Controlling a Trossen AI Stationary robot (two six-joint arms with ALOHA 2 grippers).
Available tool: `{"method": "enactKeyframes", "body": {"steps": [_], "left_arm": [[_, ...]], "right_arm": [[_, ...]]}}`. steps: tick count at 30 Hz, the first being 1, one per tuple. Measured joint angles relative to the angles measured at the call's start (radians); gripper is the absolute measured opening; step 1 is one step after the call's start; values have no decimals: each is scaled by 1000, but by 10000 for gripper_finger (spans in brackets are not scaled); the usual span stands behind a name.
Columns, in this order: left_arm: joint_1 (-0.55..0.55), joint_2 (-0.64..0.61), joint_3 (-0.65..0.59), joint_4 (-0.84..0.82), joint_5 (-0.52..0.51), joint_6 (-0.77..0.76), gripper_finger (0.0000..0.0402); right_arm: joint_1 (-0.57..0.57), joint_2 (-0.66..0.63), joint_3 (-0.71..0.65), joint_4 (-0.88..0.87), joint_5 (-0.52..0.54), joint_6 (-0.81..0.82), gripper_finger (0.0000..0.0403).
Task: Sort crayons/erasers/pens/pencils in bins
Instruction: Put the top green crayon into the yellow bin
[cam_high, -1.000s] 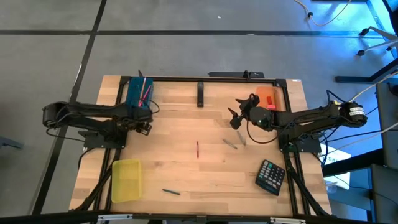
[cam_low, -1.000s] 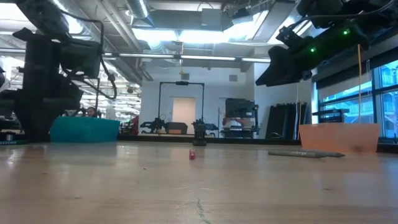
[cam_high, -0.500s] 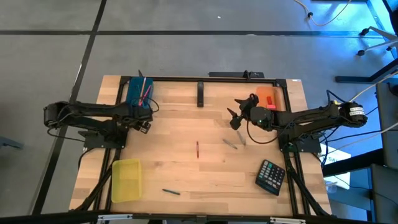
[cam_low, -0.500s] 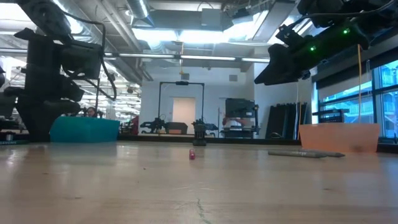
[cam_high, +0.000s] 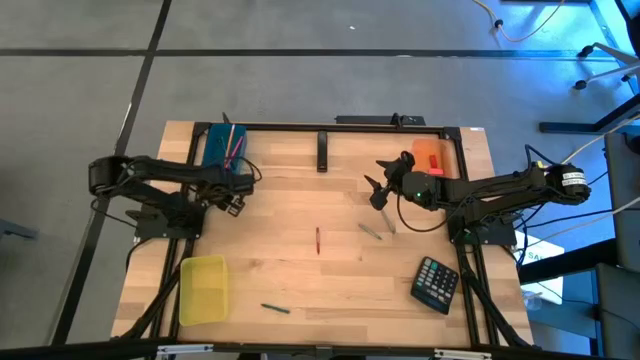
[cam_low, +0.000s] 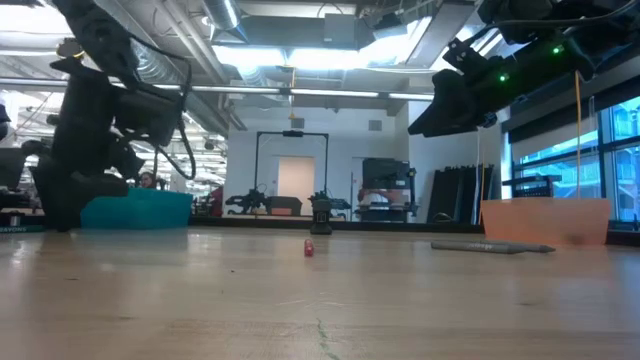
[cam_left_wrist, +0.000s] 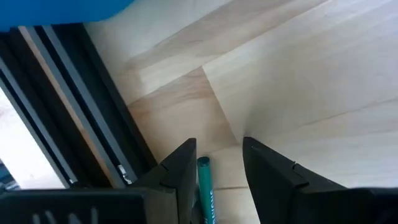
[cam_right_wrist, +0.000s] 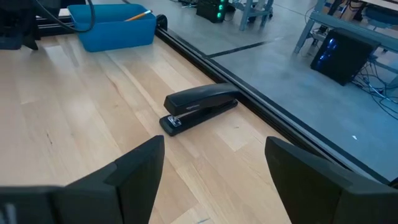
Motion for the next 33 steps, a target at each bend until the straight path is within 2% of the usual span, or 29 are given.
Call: {"method": "enactKeyframes", "body": {"steps": [3, 9, 18, 26, 33], "left_arm": [[10, 31, 20, -17, 17, 46, 124], [62, 51, 52, -69, 137, 126, 124], [154, 50, 56, -74, 113, 154, 124], [189, 50, 56, -66, 60, 154, 124], [207, 50, 56, -71, 153, 155, 124]], "right_arm": [[0, 0, 0, 8, 0, -3, 281], [0, 0, 0, 15, 0, -5, 281], [0, 0, 0, 15, 0, -6, 281], [0, 0, 0, 15, -17, -6, 281], [0, 0, 0, 17, -17, -11, 281]]}}
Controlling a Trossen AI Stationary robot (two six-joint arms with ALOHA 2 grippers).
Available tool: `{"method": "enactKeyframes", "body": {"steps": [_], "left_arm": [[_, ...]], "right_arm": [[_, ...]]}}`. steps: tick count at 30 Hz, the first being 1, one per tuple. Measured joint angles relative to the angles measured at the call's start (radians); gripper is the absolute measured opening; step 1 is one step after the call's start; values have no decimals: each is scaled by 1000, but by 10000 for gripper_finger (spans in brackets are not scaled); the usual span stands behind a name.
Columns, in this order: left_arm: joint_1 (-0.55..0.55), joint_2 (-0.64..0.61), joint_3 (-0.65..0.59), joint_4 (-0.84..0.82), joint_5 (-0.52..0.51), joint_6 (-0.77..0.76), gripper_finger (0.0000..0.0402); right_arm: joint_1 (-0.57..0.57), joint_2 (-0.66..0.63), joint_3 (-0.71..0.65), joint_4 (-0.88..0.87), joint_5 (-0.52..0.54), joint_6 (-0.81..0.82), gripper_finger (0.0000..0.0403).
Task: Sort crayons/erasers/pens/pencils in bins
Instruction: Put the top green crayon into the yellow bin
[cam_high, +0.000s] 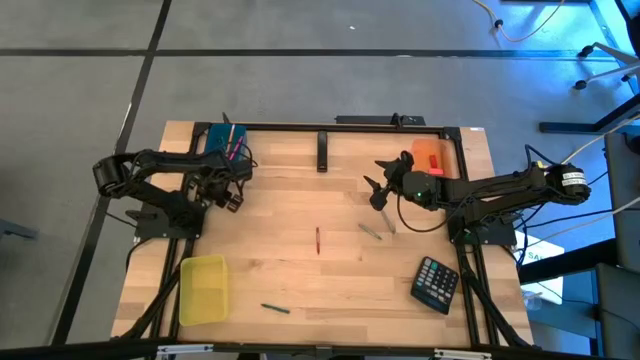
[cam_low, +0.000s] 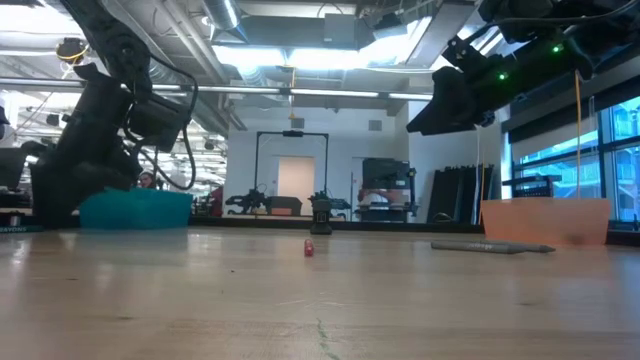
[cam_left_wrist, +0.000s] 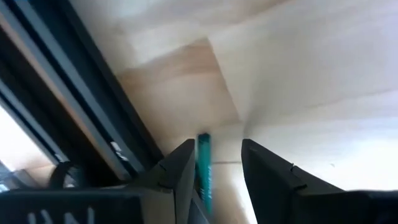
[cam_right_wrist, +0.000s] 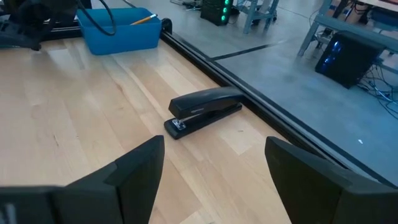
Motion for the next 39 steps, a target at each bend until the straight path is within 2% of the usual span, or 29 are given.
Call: {"method": "enactKeyframes", "body": {"steps": [7, 15, 19, 24, 39], "left_arm": [[1, 10, 51, -66, 22, 8, 124], [13, 158, 184, -224, -10, 113, 124], [13, 231, 192, -226, 24, 178, 124], [13, 297, 182, -201, 27, 189, 124], [47, 313, 180, -135, 15, 231, 124]], "right_arm": [[0, 0, 0, 30, 0, -17, 281], [0, 0, 0, 66, -34, -42, 281], [0, 0, 0, 66, -34, -46, 281], [0, 0, 0, 65, -35, -63, 281], [0, 0, 0, 62, -36, -67, 281]]}}
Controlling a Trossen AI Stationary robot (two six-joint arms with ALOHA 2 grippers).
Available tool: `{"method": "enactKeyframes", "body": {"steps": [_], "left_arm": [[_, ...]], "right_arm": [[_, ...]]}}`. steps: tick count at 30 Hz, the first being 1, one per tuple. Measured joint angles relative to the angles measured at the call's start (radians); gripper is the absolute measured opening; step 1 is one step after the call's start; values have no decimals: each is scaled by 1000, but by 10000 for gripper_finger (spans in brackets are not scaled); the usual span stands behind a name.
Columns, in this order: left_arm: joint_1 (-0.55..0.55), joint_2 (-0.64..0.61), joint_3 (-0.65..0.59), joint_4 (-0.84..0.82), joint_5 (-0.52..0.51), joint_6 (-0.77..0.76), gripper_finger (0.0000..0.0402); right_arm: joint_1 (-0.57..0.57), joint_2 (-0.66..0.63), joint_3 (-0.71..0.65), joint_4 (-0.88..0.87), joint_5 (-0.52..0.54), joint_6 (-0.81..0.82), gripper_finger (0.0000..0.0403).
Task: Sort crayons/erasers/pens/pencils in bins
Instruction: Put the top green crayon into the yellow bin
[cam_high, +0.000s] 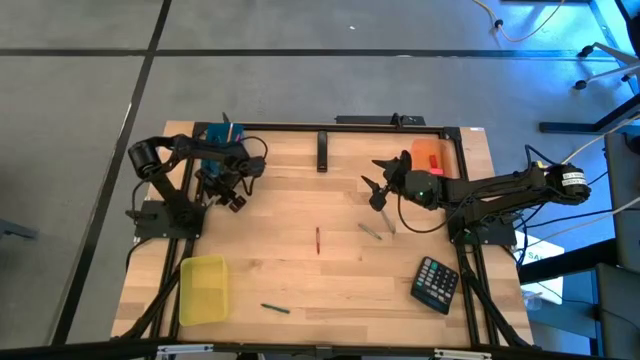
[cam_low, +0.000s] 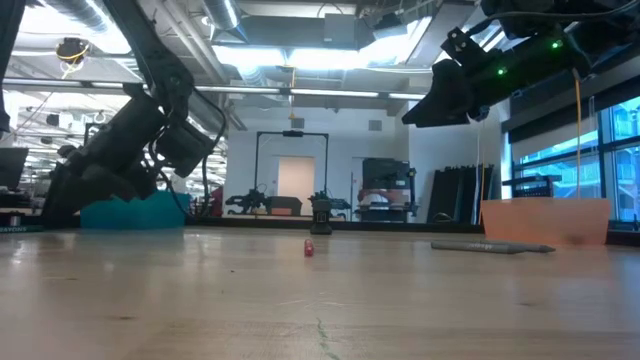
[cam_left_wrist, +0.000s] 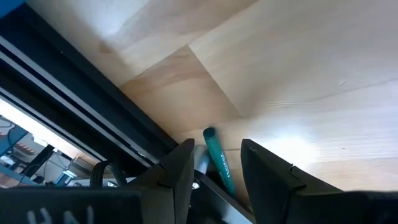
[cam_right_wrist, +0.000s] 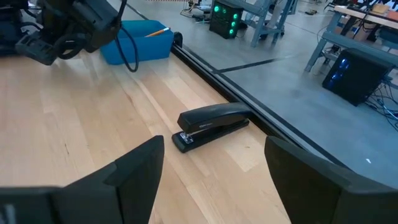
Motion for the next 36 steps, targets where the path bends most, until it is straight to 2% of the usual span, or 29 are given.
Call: {"method": "enactKeyframes", "body": {"steps": [7, 11, 19, 36], "left_arm": [[8, 0, -2, -8, 3, 2, 124], [9, 3, -32, 0, 42, 7, 124], [8, -1, -77, 38, 25, 1, 124], [-23, -1, -79, 46, 75, -53, 124]], "right_arm": [[0, 0, 0, 0, -18, 2, 281], [0, 0, 0, 0, -18, 1, 281], [0, 0, 0, 2, -16, 1, 281], [0, 0, 0, 2, -16, 0, 281]]}}
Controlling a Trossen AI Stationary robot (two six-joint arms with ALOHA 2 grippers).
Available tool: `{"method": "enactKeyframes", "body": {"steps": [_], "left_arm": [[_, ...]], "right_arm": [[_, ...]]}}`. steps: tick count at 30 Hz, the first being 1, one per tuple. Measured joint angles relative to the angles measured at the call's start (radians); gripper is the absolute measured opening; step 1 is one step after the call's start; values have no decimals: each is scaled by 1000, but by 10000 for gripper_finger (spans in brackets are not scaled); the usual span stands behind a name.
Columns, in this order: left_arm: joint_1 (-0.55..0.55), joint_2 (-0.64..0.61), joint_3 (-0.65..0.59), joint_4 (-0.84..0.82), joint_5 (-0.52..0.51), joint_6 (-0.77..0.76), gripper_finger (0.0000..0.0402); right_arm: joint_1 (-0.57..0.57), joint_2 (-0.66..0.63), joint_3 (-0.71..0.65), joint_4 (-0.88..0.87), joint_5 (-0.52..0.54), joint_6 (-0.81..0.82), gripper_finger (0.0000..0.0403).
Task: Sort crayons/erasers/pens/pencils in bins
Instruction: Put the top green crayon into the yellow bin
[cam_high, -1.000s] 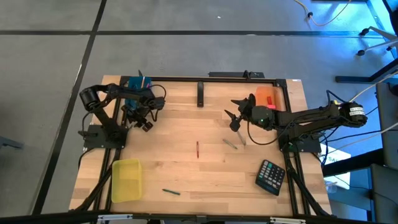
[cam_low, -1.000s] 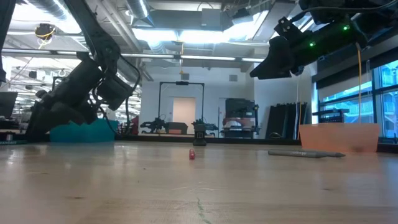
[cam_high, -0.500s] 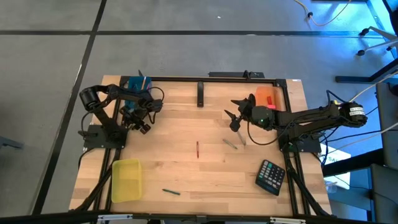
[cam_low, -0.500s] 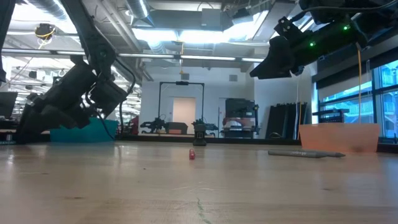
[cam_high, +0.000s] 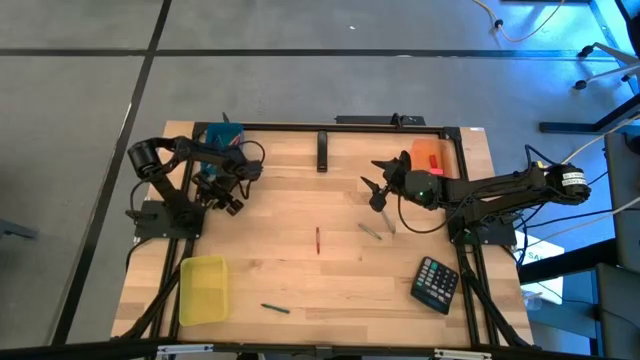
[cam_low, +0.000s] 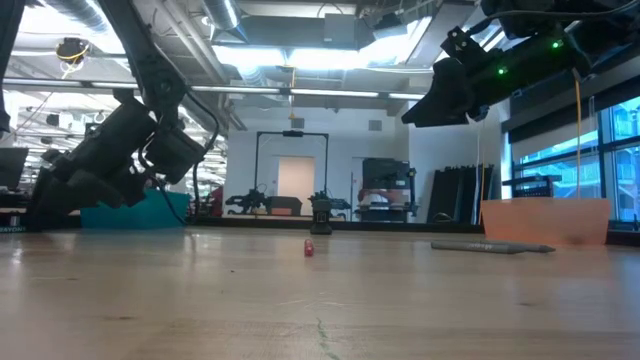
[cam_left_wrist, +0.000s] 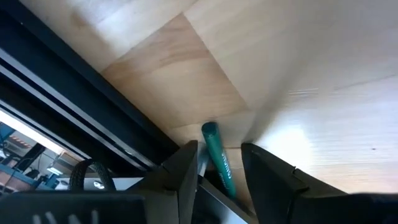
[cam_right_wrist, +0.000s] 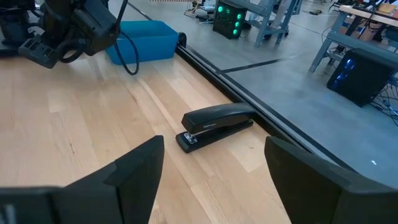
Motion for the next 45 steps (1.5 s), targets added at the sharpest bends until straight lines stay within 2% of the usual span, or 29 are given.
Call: {"method": "enactKeyframes", "body": {"steps": [3, 5, 7, 17, 27, 38, 45], "left_arm": [[-15, 1, 10, -10, 9, -5, 124], [-23, 2, 17, -26, 76, -7, 123], [-31, 4, 33, -28, 95, -3, 122], [-96, 3, 97, -77, 74, -14, 95], [-205, 2, 214, -136, 62, -55, 94], [-355, 1, 160, -96, 61, -171, 132], [-343, 1, 79, -58, 60, -206, 139]], "right_arm": [[0, 0, 0, 0, 0, 0, 281], [0, 0, 0, 3, 0, 0, 281], [0, 0, 0, 6, 0, 0, 281], [0, 0, 0, 8, 1, 2, 281], [0, 0, 0, 8, 1, 0, 281], [0, 0, 0, 7, -7, 1, 281], [0, 0, 0, 6, -9, 14, 281]]}}
